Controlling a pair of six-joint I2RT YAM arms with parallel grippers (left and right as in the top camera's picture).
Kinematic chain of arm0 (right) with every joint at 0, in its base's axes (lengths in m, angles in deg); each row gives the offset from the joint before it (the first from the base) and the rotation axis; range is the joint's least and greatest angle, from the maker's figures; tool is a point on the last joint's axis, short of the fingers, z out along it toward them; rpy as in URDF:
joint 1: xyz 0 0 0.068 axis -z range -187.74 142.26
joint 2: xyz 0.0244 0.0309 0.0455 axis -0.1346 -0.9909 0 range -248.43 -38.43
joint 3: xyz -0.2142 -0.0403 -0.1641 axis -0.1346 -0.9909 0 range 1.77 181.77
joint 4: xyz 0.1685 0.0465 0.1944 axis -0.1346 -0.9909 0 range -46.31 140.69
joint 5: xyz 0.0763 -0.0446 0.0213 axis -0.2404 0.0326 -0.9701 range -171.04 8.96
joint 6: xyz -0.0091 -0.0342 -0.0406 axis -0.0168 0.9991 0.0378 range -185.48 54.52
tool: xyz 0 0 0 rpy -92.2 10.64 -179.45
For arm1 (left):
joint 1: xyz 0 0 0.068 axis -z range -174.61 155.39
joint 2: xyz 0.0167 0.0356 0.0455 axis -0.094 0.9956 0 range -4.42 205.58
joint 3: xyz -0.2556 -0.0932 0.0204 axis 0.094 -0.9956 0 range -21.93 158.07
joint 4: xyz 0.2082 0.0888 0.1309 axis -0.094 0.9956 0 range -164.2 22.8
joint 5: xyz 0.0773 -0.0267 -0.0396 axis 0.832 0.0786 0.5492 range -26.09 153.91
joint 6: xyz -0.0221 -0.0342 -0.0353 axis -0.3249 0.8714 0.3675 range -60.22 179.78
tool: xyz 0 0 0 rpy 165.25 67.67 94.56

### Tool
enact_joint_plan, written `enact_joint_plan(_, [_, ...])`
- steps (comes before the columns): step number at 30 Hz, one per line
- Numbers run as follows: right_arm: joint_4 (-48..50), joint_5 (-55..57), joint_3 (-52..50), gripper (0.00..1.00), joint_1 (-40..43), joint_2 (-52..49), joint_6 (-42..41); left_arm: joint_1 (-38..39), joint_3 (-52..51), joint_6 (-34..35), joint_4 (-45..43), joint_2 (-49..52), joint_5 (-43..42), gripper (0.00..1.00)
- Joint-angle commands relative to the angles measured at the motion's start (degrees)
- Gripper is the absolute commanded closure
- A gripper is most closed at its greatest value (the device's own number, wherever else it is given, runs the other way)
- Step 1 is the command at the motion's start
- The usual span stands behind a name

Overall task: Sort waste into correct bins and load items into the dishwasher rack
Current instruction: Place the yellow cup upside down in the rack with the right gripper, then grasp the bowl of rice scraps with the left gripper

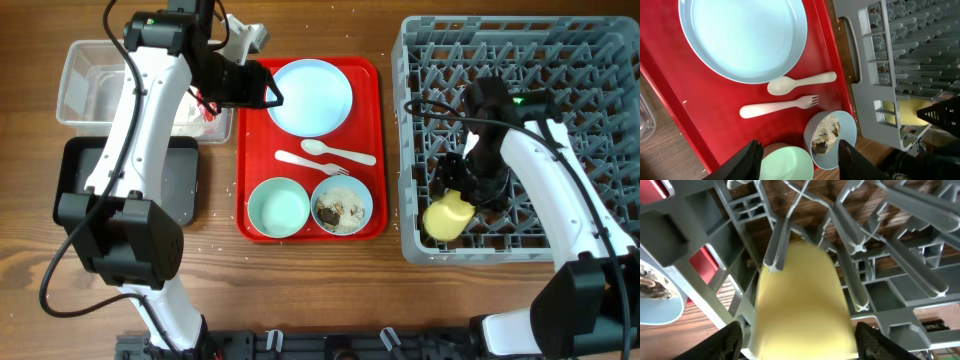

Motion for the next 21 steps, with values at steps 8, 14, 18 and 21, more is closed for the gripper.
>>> enact_joint_plan(8, [3.2,-4.3,9.2,0.23,-0.4,-0.3,5.6,0.0,0.8,1.3,0.0,-0.9,0.1,0.47])
enact_joint_plan(14, [9.3,-12.3,20.9,0.22,-3.1,-0.3,10.4,-2.7,0.8,9.3,0.3,-3.3,0.1,0.48])
enact_joint_plan(18, [13.4,-9.0,20.9,0.21,-7.4,-0.5,10.0,-2.1,0.8,10.5,2.6,-3.3,0.1,0.50])
enact_joint_plan(21, [14.8,-7.2,20.9,0.21,-6.9,-0.5,9.8,2.2,0.8,10.5,4.7,-3.2,2.3,0.54])
